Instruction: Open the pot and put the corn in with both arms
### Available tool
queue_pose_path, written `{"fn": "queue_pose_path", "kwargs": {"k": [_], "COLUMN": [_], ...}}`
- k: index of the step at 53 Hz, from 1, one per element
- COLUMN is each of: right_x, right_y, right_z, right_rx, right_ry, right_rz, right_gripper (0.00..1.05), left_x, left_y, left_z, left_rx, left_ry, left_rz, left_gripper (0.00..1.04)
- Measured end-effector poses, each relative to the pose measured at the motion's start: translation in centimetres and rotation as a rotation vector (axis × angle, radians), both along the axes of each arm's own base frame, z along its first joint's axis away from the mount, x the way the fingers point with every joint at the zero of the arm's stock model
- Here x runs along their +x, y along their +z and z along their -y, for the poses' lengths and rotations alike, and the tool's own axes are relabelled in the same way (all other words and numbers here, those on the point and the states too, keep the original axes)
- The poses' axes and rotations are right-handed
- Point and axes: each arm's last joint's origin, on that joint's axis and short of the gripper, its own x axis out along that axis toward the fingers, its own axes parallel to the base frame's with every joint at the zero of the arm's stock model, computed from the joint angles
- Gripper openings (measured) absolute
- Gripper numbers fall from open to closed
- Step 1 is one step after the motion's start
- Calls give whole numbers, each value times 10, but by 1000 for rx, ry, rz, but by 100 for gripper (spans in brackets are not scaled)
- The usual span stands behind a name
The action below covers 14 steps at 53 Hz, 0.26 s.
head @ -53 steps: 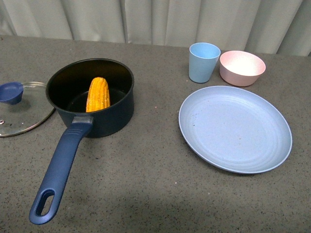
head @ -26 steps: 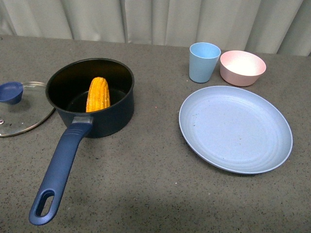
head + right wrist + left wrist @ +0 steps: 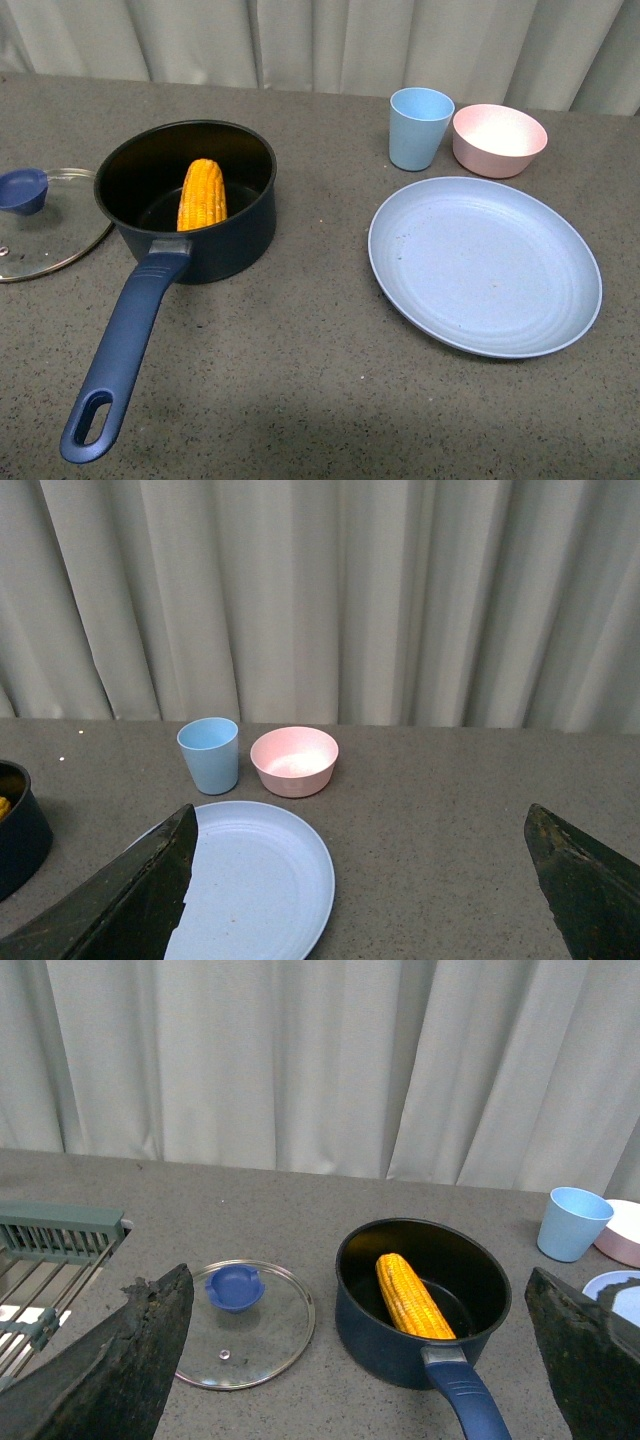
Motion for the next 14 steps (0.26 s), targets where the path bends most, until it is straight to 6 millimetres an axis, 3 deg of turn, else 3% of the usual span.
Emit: {"fn": "queue_pose_path", "kwargs": {"k": [14], "right_x": [0], "right_y": [0], "right_z": [0], "right_rx": [0], "right_ry": [0], "right_rz": [0], "right_gripper": [96], "left_x": [0], "left_y": [0], "left_z": [0], "left_rx": [0], "left_ry": [0], "left_rz": [0], "left_gripper": [98]}}
